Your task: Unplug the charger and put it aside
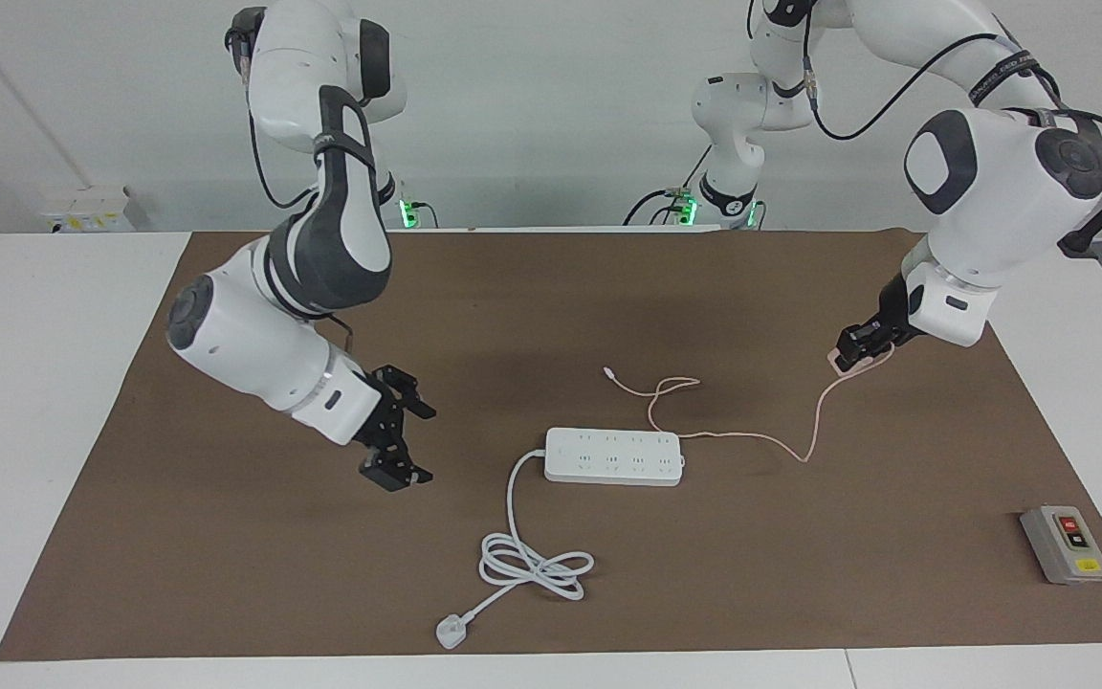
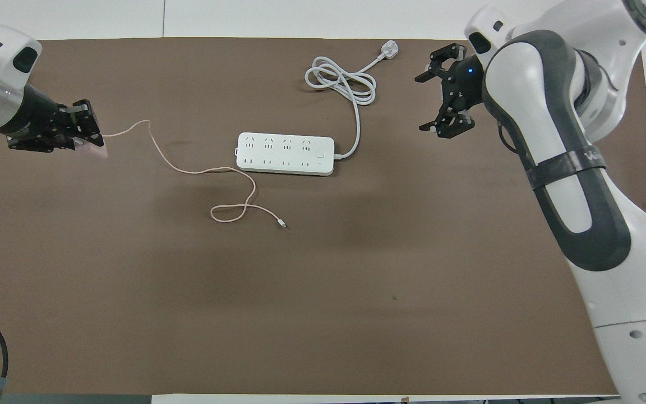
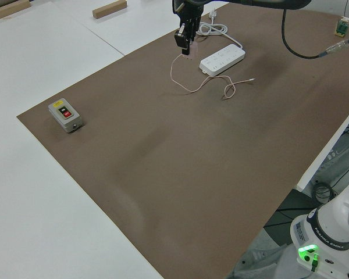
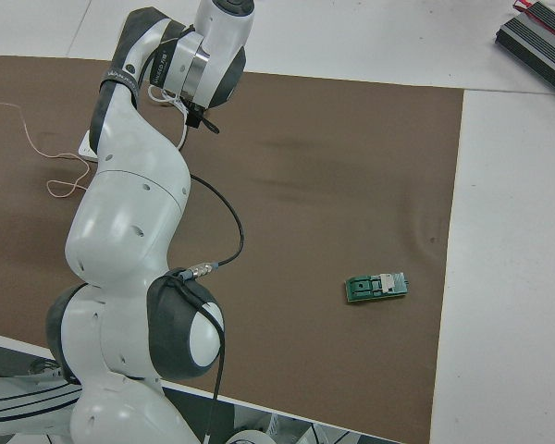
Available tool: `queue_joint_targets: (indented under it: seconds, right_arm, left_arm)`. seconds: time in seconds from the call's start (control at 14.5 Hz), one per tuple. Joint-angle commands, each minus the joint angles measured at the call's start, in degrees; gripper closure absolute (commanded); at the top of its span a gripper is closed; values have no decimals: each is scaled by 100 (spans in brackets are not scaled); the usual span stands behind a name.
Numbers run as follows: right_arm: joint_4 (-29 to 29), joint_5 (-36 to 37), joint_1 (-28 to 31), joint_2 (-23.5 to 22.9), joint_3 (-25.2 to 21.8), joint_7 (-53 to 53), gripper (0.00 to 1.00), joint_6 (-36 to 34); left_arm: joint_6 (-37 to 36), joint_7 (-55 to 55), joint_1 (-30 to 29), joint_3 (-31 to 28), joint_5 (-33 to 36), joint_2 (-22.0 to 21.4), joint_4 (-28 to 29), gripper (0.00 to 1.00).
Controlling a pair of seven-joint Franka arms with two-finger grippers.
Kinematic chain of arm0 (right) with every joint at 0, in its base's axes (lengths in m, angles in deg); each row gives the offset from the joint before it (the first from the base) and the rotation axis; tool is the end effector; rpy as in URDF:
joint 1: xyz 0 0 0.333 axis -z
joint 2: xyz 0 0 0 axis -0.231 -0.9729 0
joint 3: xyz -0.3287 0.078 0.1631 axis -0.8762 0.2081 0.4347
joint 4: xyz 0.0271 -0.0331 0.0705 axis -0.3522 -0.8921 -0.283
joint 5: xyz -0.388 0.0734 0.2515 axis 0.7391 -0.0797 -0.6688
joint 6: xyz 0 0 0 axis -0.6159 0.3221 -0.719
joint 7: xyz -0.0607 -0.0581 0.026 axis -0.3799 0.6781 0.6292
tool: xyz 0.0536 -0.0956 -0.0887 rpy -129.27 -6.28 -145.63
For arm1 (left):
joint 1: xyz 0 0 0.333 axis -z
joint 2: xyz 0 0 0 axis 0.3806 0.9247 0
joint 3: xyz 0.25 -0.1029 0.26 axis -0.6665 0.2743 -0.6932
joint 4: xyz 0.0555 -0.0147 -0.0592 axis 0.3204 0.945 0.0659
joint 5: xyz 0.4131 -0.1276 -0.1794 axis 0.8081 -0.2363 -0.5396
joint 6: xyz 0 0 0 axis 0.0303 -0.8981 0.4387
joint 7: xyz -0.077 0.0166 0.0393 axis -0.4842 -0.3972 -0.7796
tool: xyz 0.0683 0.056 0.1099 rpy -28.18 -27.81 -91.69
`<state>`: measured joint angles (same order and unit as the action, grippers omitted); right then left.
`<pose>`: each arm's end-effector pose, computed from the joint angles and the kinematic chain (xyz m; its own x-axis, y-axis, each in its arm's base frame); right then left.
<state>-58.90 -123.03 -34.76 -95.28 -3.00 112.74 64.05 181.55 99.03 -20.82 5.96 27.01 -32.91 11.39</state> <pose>0.8097 0.1381 0.4452 -0.0186 0.8798 0.4750 0.9994 0.0023 0.0349 0.7143 -0.0470 0.5262 0.9760 0.2019 -0.0817 0.2118 -0.9673 0.1396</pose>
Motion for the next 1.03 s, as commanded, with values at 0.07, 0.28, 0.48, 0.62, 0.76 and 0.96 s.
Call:
queue_joint_targets:
  seconds: [0.07,0.28,0.48,0.62,0.76,0.96]
  right_arm:
    - [-829,961,-58,1152,-119,-1109,0,-28]
    - [-812,1535,4,1487,-145,-1990,0,-203]
    - [-812,2113,-75,1803,-356,-3122,0,-467]
    - [-812,2746,-198,2119,-356,-3869,0,-774]
    - [-812,3099,-216,2436,-356,-4425,0,-1257]
    - [-777,3714,-277,2700,-418,-4558,0,-1811]
  left_arm:
    - [348,-1523,-550,43,-753,-494,905,100]
    - [910,-2385,-709,35,-1167,-906,1811,100]
    - [912,-3395,-1069,35,-1781,-960,2146,100]
    - [894,-3767,-1271,43,-2002,-969,2392,100]
    - [894,-4056,-1333,35,-2046,-978,2516,100]
    - [999,-4680,-1517,35,-2414,-969,2928,100]
